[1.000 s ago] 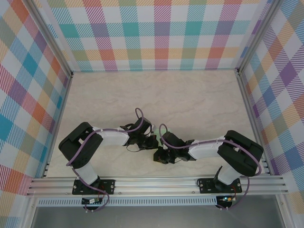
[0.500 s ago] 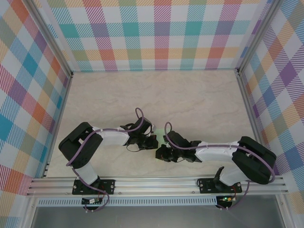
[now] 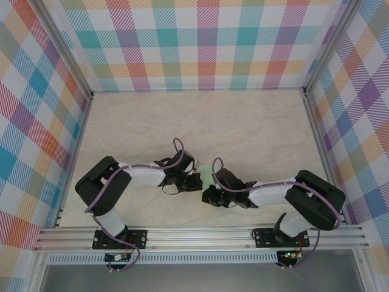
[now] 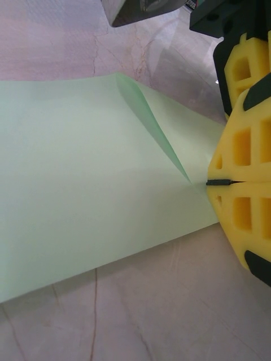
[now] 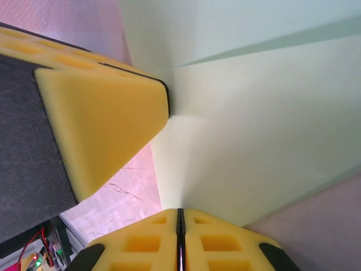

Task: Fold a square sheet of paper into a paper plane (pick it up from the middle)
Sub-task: Third fold the triangle at the center of the table.

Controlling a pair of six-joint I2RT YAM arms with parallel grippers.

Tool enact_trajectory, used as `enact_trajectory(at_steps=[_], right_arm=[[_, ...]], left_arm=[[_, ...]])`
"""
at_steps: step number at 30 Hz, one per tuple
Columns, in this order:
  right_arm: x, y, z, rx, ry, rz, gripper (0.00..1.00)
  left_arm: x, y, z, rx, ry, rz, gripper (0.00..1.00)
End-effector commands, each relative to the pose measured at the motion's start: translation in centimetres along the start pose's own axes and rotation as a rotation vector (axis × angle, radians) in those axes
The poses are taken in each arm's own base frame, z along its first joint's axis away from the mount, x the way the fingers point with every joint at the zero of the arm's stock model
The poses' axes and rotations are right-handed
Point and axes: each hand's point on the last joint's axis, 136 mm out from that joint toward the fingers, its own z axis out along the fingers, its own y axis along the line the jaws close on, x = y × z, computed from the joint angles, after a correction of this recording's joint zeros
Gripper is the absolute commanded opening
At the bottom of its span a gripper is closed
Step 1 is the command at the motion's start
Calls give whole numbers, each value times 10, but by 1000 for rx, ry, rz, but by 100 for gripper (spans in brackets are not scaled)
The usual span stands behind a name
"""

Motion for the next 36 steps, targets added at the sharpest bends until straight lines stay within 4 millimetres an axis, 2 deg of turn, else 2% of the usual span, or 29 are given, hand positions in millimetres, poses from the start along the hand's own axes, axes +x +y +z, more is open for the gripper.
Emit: enact_trajectory(at_steps=[1, 4, 11, 15, 19, 23, 25, 29, 32, 36], right_arm=[[4, -23, -2, 74, -3, 9, 10], [4, -27, -8, 85, -15, 33, 10], [-18, 17, -29, -74, -74, 1, 11], [-27, 24, -27, -127, -75, 10, 11], [-26, 12, -15, -103, -47, 29, 10], [-18, -16, -5, -30, -27, 78, 10], [-15, -21, -5, -19, -19, 90, 10], [-19, -5, -15, -41, -28, 67, 11], [-33, 8, -28, -86, -69, 62, 11], [-50, 8, -37, -119, -99, 66, 11]], left_arm=[[18, 31, 2, -119, 61, -36, 2], [18, 31, 3, -118, 61, -36, 2], [18, 31, 4, -116, 64, -35, 2], [18, 31, 5, -113, 63, -37, 2], [17, 31, 6, -115, 67, -39, 2], [18, 31, 6, -111, 68, -37, 2], [19, 31, 6, -114, 72, -38, 2], [20, 32, 4, -121, 72, -34, 2], [21, 33, 5, -121, 73, -36, 1], [20, 34, 6, -121, 75, -41, 1]])
